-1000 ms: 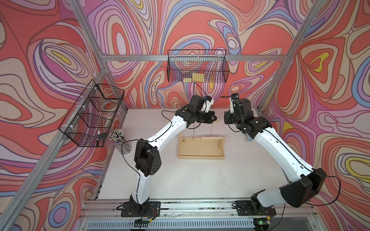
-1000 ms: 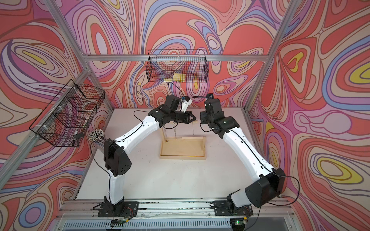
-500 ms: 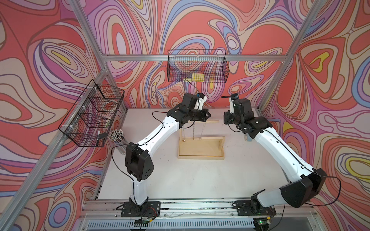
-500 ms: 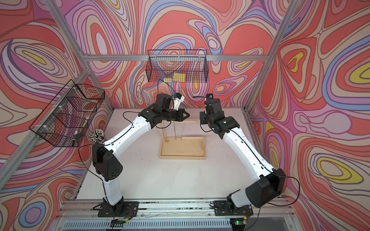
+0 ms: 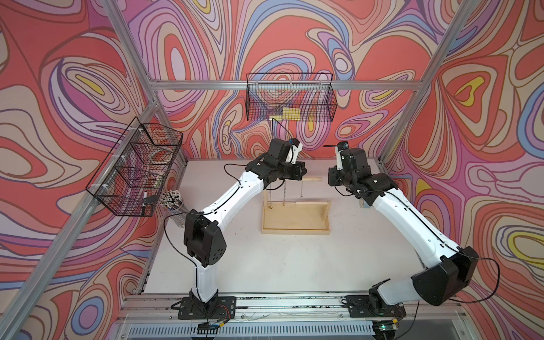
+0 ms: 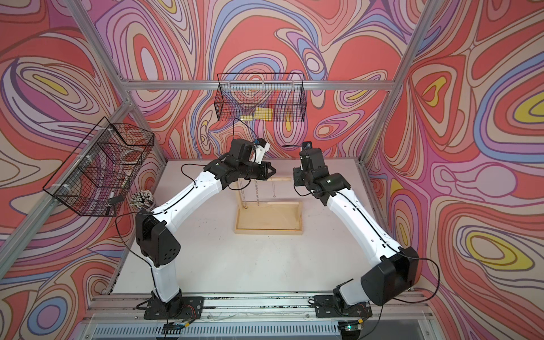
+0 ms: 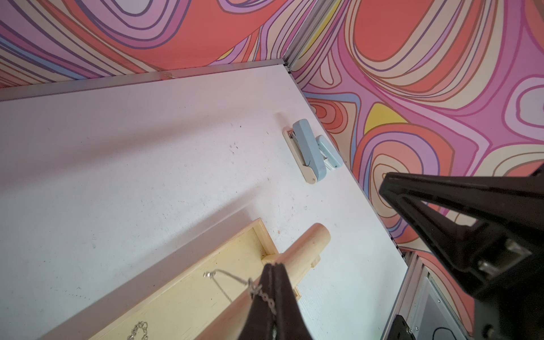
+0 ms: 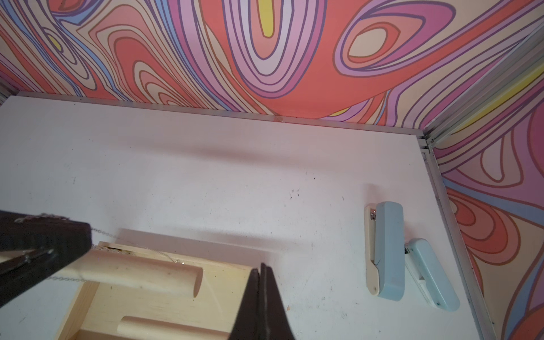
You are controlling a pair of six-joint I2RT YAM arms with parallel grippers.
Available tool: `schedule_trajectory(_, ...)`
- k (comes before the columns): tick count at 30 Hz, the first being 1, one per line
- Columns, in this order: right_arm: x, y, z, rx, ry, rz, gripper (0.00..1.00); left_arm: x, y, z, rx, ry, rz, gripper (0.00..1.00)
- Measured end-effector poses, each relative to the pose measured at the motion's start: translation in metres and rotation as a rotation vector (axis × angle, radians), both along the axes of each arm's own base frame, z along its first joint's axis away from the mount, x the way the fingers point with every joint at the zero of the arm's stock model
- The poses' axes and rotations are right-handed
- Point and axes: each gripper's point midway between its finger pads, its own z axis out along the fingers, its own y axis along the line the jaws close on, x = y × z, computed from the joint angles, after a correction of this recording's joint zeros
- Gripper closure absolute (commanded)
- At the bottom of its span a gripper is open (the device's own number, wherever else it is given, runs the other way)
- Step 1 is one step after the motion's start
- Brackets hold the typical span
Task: Hang the necklace on the jewelry display stand
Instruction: Hang the necklace on the stand.
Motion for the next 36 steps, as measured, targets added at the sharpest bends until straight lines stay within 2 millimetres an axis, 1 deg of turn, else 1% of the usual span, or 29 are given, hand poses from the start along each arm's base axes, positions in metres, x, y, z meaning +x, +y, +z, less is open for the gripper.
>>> schedule_trajectory(5,-0.002,0.001,-0.003,0.003,0.008,0.008,1.00,0.000,0.003,-0.004,0.018,0.007,0.009,0.88)
schedule_trajectory(8,-0.004,0.003,0.000,0.016,0.005,0.022,1.00,-0.001,0.004,-0.006,0.028,0.011,0.011,0.83)
schedule_trajectory(13,-0.007,0.006,0.004,0.032,-0.003,0.038,1.00,-0.001,0.006,-0.009,0.043,0.019,0.018,0.81)
schedule_trajectory(18,-0.007,0.007,0.003,0.035,0.000,0.043,1.00,-0.002,0.007,-0.010,0.047,0.022,0.018,0.71)
schedule_trajectory(24,-0.008,0.007,0.002,0.036,0.009,0.048,1.00,-0.004,0.010,-0.013,0.064,0.033,0.018,0.68)
schedule_trajectory(26,-0.009,0.007,0.000,0.034,0.015,0.049,1.00,-0.006,0.012,-0.012,0.073,0.033,0.020,0.63)
schedule_trajectory(27,-0.010,0.007,0.000,0.033,0.020,0.050,1.00,-0.007,0.014,-0.010,0.078,0.031,0.022,0.57)
schedule_trajectory(28,-0.011,0.007,0.001,0.032,0.023,0.051,1.00,-0.008,0.016,-0.007,0.081,0.026,0.024,0.52)
schedule_trajectory(30,-0.013,0.007,0.004,0.035,0.025,0.054,1.00,-0.011,0.020,0.004,0.081,0.009,0.028,0.43)
schedule_trajectory(31,-0.013,0.008,0.007,0.039,0.024,0.058,0.98,-0.014,0.022,0.011,0.080,-0.001,0.032,0.39)
schedule_trajectory(32,-0.014,0.008,0.010,0.044,0.021,0.062,0.89,-0.016,0.025,0.017,0.081,-0.010,0.035,0.36)
schedule_trajectory(33,-0.014,0.010,0.013,0.054,0.018,0.066,0.75,-0.019,0.029,0.025,0.082,-0.023,0.041,0.32)
schedule_trajectory(34,-0.015,0.011,0.017,0.065,0.013,0.072,0.62,-0.022,0.033,0.033,0.084,-0.036,0.047,0.27)
schedule_trajectory(36,-0.018,0.015,0.025,0.090,0.005,0.090,0.37,-0.029,0.045,0.048,0.096,-0.064,0.067,0.10)
